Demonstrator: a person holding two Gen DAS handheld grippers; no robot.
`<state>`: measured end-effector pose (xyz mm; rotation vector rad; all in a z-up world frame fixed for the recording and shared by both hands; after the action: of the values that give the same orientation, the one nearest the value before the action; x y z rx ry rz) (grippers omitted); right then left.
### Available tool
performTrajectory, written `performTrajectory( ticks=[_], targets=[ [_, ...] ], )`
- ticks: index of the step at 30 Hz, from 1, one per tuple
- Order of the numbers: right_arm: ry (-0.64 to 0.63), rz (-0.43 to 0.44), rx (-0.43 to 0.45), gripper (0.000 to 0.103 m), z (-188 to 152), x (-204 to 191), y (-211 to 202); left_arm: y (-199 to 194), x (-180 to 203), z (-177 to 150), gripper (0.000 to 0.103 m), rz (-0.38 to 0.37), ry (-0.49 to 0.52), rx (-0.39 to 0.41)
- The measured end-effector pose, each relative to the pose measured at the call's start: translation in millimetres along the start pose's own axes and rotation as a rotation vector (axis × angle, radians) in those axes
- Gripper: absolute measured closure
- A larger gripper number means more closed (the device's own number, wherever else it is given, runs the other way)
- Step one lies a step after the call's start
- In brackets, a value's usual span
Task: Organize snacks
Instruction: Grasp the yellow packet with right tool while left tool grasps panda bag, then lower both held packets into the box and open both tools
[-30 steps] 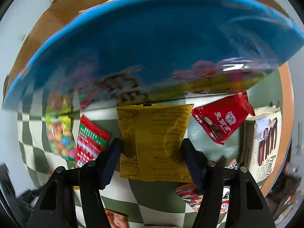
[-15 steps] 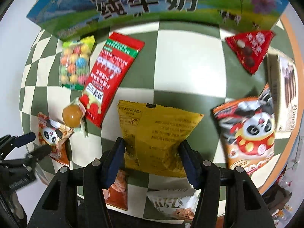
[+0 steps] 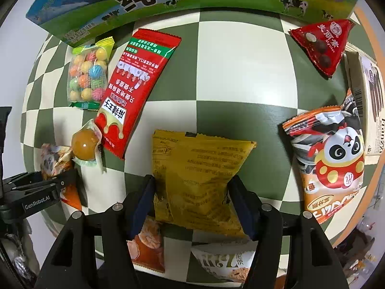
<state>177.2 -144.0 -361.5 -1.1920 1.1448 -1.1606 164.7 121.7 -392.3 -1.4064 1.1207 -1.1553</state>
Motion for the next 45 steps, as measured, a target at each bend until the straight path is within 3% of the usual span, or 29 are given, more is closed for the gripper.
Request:
performTrajectory(
  ticks=[3,6,11,17,23,27,30,34,39,43,45],
  targets=[
    [-0.010,-0.016,0.011,0.037,-3,0,2,-8,2,-6,0.056,0.000,-0.010,0.045],
    [-0.016,-0.010,0.035,0.044,-6,0,0,-34,12,-12,0.057,-0.022,-0.018,0.070],
    [0.010,0.059,0.063,0.050,-10,1,-21,-80,27,-16,0.058,-0.065,-0.005,0.142],
    [0.034,0.162,0.138,0.050,1,2,-79,-146,68,-13,0.058,-0.196,0.039,0.221],
    [0.050,0.227,0.272,0.050,49,9,-158,-219,131,44,0.058,-0.302,0.123,0.298],
    [0.081,0.225,0.364,0.050,99,30,-200,-242,158,93,0.057,-0.305,0.169,0.326],
    [0.105,0.194,0.405,0.050,136,53,-213,-235,164,130,0.057,-0.287,0.181,0.328],
    [0.151,0.155,0.406,0.050,199,78,-204,-219,167,189,0.057,-0.251,0.166,0.303],
    [0.205,0.127,0.343,0.050,262,104,-171,-196,164,256,0.057,-0.180,0.150,0.265],
    [0.244,0.110,0.299,0.050,298,118,-145,-172,161,295,0.057,-0.155,0.144,0.222],
    [0.261,0.101,0.276,0.044,308,120,-133,-162,161,307,0.057,-0.151,0.136,0.194]
  ],
)
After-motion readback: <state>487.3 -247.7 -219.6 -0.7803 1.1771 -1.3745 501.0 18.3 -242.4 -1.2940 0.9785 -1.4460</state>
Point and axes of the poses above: each gripper's, at about its wrist camera, not at the fingertips, and y roughly the way its jaws point, x to its right, z to its top, the point moved 9 cm from there along y, roughly the way its jaws point, and after that the axes turned 6 degrees about -z, right-handed, at the moved point
